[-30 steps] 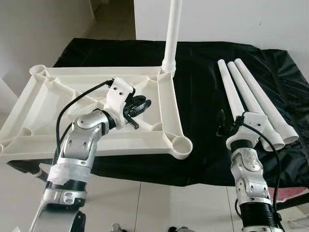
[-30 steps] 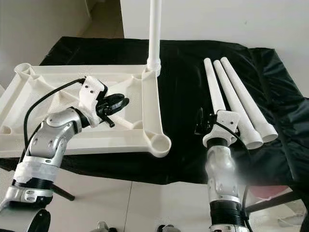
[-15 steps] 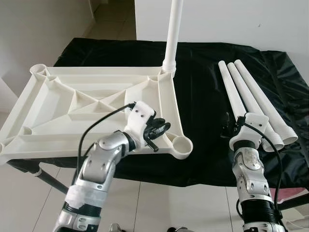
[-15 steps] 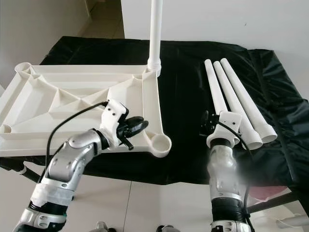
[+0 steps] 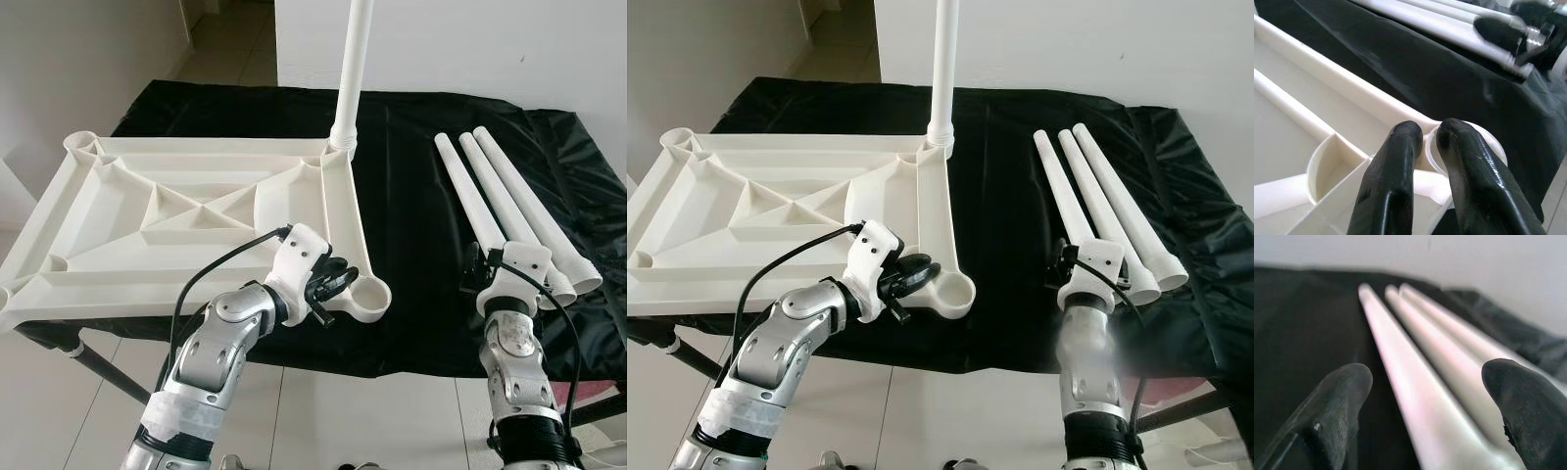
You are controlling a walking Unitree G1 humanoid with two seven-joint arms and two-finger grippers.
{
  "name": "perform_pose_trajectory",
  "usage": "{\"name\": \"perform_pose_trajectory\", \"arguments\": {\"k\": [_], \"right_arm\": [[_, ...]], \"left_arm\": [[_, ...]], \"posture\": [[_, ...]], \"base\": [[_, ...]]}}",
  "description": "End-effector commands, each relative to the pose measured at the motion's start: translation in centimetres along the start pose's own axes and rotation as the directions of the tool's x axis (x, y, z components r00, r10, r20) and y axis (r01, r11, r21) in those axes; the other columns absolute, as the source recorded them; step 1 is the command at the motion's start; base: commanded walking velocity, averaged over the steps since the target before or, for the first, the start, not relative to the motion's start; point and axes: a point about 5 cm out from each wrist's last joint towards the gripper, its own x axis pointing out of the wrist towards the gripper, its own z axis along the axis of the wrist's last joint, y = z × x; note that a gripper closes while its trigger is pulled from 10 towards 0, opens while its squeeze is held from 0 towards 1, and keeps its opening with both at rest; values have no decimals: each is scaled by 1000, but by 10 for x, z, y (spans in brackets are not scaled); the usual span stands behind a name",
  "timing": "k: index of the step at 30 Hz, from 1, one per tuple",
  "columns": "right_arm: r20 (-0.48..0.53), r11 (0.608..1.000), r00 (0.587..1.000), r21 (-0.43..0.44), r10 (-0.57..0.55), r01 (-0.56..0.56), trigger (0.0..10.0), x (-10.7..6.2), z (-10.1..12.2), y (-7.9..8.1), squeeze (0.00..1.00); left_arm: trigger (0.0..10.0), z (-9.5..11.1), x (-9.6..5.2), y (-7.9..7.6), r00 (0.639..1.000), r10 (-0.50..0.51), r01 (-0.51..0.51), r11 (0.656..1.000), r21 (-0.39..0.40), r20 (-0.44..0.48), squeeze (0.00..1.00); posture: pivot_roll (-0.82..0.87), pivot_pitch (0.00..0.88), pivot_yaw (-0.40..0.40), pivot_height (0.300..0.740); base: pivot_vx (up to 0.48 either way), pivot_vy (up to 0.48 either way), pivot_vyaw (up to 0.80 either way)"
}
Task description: Building children table
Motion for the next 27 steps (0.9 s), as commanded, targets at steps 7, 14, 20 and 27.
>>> {"name": "perform_pose_trajectory", "arguments": {"k": [7, 14, 20, 27], "right_arm": [[47, 999, 998, 17, -36, 35, 10000, -4, 9, -7, 0], [-18, 999, 1000, 43, -25, 26, 10000, -15, -2, -12, 0], [-107, 996, 994, 85, 11, -2, 10000, -26, -16, -20, 0], [-168, 996, 984, 80, 62, -49, 10000, -22, -27, -29, 0]], "left_arm": [[10000, -3, -1, -8, 1000, 14, -14, 1000, -14, -7, 0], [10000, -4, -1, -10, 1000, 7, -7, 1000, -19, -10, 0], [10000, -3, -1, -11, 1000, 4, -4, 1000, -27, -6, 0], [10000, -3, -1, -10, 1000, 8, -9, 1000, -28, -9, 0]], "posture": [[1, 67, -15, 740], [-6, 72, -18, 740], [-13, 80, -8, 740], [-11, 88, -9, 740]], "base": [[0, 0, 0], [0, 0, 0], [0, 0, 0], [0, 0, 0]]}}
